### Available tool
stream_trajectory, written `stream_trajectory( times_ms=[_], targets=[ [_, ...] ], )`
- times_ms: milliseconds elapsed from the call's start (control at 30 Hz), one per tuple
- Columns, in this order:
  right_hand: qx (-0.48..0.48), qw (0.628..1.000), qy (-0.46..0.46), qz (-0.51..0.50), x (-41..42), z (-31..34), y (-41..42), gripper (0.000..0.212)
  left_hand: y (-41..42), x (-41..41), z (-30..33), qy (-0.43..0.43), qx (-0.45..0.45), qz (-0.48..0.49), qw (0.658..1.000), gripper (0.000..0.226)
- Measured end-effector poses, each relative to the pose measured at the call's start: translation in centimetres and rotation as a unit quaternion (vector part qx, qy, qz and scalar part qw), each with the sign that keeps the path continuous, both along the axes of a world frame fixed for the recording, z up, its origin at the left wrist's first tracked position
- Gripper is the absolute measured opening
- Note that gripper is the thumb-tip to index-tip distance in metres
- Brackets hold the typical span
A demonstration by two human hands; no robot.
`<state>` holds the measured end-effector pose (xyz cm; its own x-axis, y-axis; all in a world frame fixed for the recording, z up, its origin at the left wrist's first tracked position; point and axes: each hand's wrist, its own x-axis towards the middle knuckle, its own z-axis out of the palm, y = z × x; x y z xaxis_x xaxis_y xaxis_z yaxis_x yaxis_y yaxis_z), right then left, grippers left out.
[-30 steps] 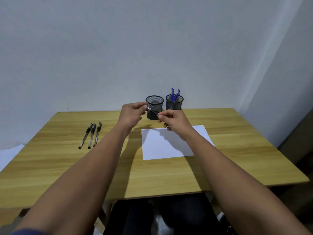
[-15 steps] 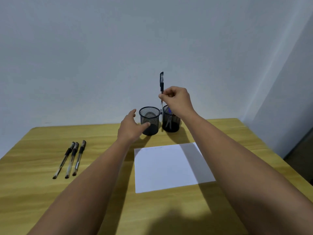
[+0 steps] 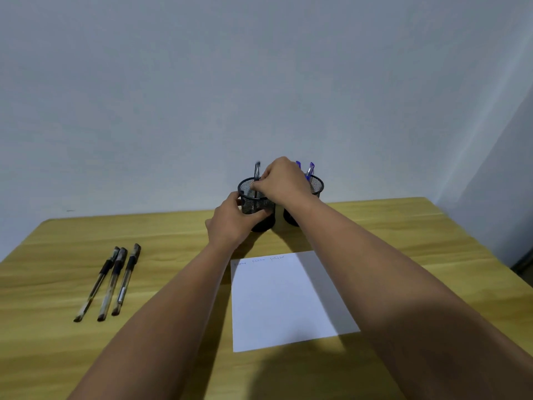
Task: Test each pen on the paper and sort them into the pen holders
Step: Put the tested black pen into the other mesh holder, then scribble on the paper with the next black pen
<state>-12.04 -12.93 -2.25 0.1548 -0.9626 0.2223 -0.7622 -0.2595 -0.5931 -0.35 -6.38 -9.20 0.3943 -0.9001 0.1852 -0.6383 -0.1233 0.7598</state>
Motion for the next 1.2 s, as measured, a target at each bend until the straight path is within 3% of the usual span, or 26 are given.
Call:
stream_trajectory(
  times_ms=[200, 367, 500, 600, 867, 1000, 1133, 1200],
  targets=[
    [-0.033, 0.999, -0.029, -0.013, -0.5, 2.7, 2.7, 0.008, 2.6, 1.2, 1.8, 0.004, 0.009, -0.017, 1.000, 0.094],
    [-0.036, 0.995, -0.091, 0.027, 1.2, 4.2, 7.3, 0.010, 7.1, 5.9, 4.5, -0.051, 0.005, 0.003, 0.999, 0.059],
    [0.000, 0.993, -0.080, 0.084, 4.7, 3.7, 11.0, 0.014, 10.7, 11.6, 5.8, -0.115, 0.022, 0.041, 0.992, 0.038],
    [0.045, 0.989, -0.054, 0.131, 7.8, 2.1, 12.9, 0.016, 12.9, 15.3, 5.3, -0.157, 0.043, 0.062, 0.985, 0.035],
    [0.141, 0.971, -0.008, 0.192, 14.7, -5.2, 16.9, 0.019, 15.0, 20.2, -0.2, -0.170, 0.086, 0.047, 0.981, 0.024],
    [0.126, 0.971, 0.056, 0.196, 16.4, -6.4, 17.4, 0.033, 14.9, 21.0, -1.5, -0.186, 0.064, 0.014, 0.980, 0.022],
    [0.091, 0.975, 0.114, 0.167, 16.6, -6.7, 16.8, 0.021, 14.8, 21.2, -2.0, -0.204, 0.041, 0.008, 0.978, 0.021],
    [0.088, 0.978, 0.124, 0.144, 16.0, -6.5, 16.2, 0.027, 14.8, 21.1, -2.0, -0.203, 0.036, 0.008, 0.978, 0.023]
  ],
)
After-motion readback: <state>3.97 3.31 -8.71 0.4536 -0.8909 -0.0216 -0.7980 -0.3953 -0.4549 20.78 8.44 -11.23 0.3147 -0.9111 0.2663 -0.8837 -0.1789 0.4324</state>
